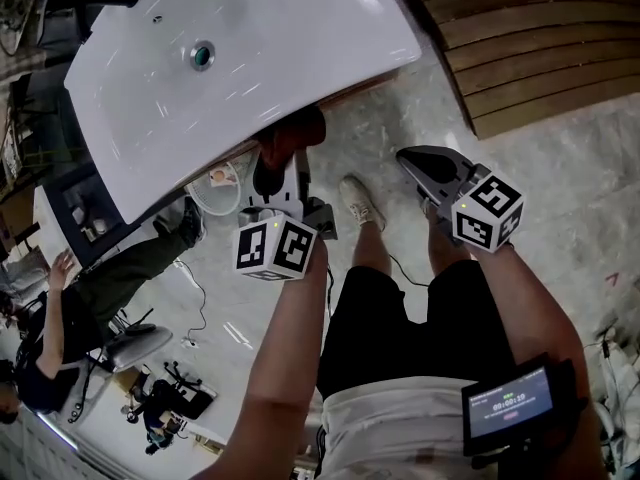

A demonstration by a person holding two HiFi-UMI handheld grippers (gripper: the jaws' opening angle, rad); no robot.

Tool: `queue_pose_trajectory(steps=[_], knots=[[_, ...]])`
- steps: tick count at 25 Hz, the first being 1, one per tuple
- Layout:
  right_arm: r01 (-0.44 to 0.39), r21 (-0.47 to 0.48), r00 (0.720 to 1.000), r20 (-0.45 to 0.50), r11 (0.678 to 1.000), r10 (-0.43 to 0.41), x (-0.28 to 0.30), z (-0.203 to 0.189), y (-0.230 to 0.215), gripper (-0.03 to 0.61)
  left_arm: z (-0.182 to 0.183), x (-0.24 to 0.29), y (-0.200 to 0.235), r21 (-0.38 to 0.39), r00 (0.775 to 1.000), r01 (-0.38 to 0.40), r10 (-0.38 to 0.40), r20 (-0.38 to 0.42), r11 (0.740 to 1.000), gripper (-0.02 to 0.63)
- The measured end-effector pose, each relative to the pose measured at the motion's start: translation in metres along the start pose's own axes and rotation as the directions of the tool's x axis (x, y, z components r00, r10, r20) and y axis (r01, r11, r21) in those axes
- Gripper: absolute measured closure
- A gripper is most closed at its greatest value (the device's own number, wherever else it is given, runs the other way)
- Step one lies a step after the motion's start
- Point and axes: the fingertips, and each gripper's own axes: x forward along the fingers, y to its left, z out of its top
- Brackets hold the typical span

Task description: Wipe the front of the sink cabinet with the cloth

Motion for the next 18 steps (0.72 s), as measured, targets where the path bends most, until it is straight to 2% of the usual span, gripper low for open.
queue_pose_trajectory(steps=[6, 18], knots=[[0.006, 0.016, 1.000, 0.006, 1.000, -0.006, -0.024, 0.002, -0.021, 0.566, -0.012, 0.028, -0.048, 0.012, 0.997, 0.064, -0.064, -0.031, 0.998, 0.472], [0.014, 0.021, 1.000, -0.022, 1.000, -0.013, -0.028, -0.003, -0.028, 0.566, -0.031, 0.065, -0.099, 0.020, 0.981, 0.185, -0.183, -0.071, 0.983, 0.472]])
